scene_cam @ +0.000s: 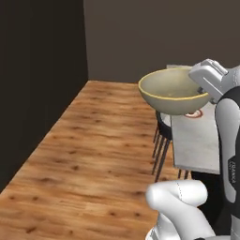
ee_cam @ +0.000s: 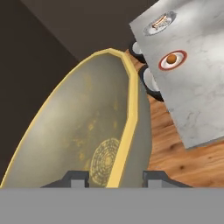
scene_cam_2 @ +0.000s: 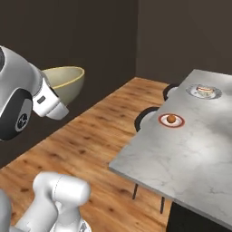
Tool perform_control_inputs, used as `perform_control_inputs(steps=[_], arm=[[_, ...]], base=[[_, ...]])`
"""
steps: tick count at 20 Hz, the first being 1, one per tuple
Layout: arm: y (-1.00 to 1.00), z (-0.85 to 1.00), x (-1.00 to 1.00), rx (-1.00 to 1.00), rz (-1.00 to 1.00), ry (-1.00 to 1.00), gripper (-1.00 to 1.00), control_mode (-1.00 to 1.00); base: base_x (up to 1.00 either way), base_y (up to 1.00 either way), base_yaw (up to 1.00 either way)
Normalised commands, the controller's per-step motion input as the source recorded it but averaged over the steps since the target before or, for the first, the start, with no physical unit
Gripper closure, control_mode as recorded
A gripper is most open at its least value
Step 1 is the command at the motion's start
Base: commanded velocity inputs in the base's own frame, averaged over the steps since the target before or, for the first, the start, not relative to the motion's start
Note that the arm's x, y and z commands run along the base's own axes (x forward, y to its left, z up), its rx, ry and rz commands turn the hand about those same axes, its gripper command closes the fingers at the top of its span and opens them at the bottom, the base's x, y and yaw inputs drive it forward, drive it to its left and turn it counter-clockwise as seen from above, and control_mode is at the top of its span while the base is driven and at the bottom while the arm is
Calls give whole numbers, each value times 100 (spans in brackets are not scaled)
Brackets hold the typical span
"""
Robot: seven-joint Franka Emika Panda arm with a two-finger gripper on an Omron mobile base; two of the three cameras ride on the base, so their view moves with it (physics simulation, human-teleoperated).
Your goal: Take the smaller bowl and place it next to the appetizer plate on the dining counter , and place the larger bowl next to the plate with cooked food.
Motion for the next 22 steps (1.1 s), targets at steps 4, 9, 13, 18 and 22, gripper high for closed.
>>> perform_control_inputs(steps=[4,9,13,18,22], arm=[[0,0,0,0,0,0,100,100],[0,0,0,0,0,0,100,100],[0,0,0,0,0,0,100,100],[0,0,0,0,0,0,100,100],[0,0,0,0,0,0,100,100]], base=[[84,80,-43],[70,66,-46],[64,43,-47],[70,52,-48],[77,67,-49]])
